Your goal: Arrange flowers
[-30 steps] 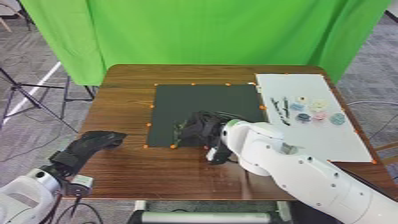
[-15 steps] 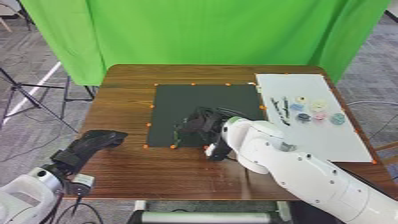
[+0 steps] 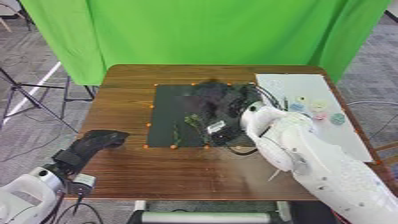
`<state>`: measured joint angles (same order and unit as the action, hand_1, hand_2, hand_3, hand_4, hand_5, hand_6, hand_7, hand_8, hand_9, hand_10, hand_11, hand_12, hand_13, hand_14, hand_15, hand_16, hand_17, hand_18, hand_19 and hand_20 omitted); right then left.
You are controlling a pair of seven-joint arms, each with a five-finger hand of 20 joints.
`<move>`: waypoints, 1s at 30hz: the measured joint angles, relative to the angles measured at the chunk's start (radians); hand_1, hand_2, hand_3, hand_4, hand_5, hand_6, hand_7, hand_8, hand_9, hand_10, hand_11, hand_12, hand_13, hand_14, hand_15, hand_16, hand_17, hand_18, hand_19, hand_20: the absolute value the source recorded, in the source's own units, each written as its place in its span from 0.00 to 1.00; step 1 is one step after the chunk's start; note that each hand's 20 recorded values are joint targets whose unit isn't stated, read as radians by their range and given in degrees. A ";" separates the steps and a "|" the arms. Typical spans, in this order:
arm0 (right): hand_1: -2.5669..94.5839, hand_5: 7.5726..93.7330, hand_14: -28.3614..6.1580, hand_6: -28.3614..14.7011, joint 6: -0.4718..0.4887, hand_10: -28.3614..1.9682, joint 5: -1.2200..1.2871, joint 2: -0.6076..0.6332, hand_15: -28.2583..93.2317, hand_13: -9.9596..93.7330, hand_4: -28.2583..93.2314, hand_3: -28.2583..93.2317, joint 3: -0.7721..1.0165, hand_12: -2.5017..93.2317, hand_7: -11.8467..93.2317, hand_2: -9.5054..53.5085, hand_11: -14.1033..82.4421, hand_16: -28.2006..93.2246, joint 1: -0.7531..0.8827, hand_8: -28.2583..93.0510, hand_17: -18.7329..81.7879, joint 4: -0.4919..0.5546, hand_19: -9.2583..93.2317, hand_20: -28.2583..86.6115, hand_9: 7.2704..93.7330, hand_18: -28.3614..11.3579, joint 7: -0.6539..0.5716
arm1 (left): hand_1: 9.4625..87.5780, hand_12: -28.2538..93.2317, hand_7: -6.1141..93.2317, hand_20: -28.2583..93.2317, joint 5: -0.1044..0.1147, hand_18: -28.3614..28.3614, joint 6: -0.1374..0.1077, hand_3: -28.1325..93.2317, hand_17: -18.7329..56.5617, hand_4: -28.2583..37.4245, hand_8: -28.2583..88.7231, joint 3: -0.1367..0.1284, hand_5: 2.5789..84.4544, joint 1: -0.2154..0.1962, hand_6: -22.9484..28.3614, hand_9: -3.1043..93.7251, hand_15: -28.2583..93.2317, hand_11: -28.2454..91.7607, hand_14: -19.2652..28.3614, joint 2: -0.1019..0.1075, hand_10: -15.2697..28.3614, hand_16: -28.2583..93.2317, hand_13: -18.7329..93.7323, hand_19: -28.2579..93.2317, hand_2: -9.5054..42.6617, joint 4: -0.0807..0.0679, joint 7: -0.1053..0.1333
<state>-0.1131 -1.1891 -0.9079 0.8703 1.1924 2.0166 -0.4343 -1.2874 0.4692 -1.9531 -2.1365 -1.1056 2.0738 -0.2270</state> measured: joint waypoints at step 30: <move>0.43 0.68 0.69 0.61 -0.106 0.39 -0.672 0.200 0.67 0.97 0.14 0.72 0.152 0.26 0.25 0.00 0.31 0.49 0.121 0.19 0.81 -0.246 1.00 0.64 0.78 0.40 -0.263 | 0.19 0.33 0.16 0.33 -0.005 0.71 0.008 0.71 0.24 0.14 0.20 -0.007 0.50 -0.006 0.57 0.43 0.33 0.35 0.79 -0.003 0.73 0.23 0.43 0.32 0.21 0.002 0.001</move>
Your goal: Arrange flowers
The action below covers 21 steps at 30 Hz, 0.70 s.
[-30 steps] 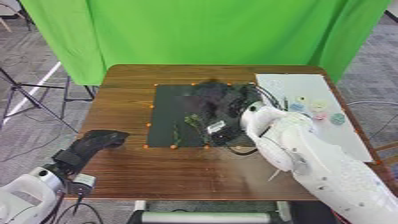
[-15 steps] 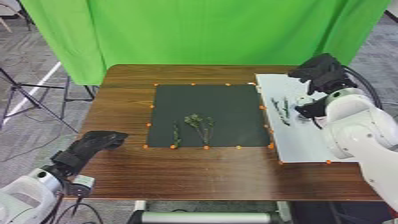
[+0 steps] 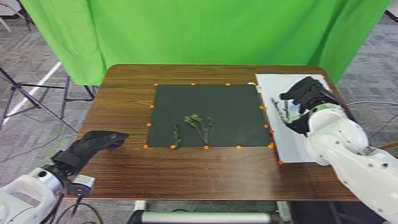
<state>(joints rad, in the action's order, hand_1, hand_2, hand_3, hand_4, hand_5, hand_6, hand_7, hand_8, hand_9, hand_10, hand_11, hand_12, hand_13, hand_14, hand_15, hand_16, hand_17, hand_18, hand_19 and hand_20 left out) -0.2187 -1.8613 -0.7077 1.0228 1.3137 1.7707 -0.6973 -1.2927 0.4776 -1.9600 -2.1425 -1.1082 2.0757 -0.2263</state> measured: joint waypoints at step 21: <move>0.48 0.65 0.71 0.60 0.081 0.40 -0.041 -0.010 0.67 0.96 0.13 0.73 -0.046 0.26 0.26 0.00 0.30 0.49 0.017 0.20 0.81 -0.044 1.00 0.64 0.75 0.42 -0.016 | 0.19 0.33 0.17 0.32 0.000 0.71 0.018 0.71 0.24 0.14 0.20 -0.002 0.50 0.002 0.57 0.43 0.33 0.35 0.79 -0.008 0.73 0.23 0.43 0.33 0.21 0.002 -0.008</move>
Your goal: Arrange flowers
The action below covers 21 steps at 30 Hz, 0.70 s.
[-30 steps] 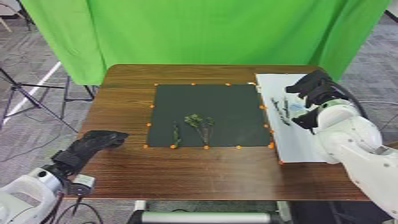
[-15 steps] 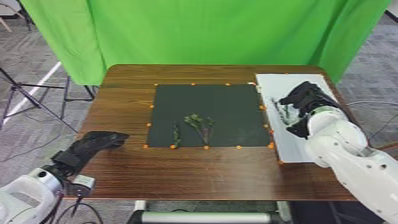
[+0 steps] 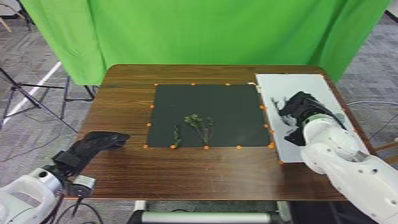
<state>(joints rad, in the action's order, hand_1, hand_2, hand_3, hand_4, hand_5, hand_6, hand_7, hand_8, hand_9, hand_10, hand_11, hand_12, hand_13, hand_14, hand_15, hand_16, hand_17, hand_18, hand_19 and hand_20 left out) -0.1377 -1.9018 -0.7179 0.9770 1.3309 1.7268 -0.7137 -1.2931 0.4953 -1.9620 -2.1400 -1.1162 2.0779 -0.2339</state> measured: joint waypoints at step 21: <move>1.00 0.71 0.77 0.58 -0.111 0.57 -0.067 -0.018 0.68 0.98 0.56 0.03 -0.082 0.48 0.37 0.00 0.26 0.50 -0.006 0.44 0.83 -0.032 0.99 0.65 0.91 0.49 -0.010 | 0.19 0.33 0.16 0.32 0.001 0.71 0.013 0.70 0.24 0.14 0.20 -0.002 0.50 0.005 0.57 0.43 0.33 0.35 0.79 -0.009 0.73 0.23 0.43 0.32 0.22 0.004 -0.014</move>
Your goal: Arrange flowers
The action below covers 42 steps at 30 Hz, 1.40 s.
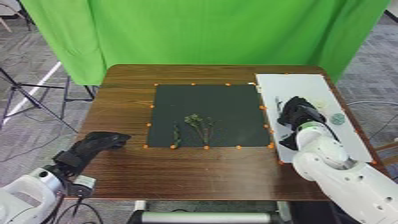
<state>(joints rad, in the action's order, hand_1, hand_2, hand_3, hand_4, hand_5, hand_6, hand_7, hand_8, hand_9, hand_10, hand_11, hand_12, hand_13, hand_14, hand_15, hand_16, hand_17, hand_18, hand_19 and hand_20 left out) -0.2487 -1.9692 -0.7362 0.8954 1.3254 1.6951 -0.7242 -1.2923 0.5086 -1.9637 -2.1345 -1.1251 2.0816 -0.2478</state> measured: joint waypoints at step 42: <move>0.46 0.69 0.72 0.56 0.049 0.40 0.092 0.035 0.67 0.96 0.17 0.72 0.081 0.23 0.27 0.00 0.29 0.52 -0.016 0.20 0.82 0.083 1.00 0.67 0.79 0.45 0.038 | 0.19 0.33 0.16 0.32 0.013 0.71 0.021 0.70 0.24 0.14 0.21 -0.004 0.50 0.002 0.57 0.43 0.33 0.35 0.79 0.011 0.73 0.23 0.42 0.32 0.22 0.006 -0.022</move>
<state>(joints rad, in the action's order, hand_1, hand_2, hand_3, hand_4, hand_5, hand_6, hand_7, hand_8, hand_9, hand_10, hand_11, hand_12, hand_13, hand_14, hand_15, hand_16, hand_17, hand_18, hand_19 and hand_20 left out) -0.1998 -1.8775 -0.7011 0.9764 1.3093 1.7779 -0.6862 -1.2792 0.5298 -1.9673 -2.1326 -1.1139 2.0874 -0.2700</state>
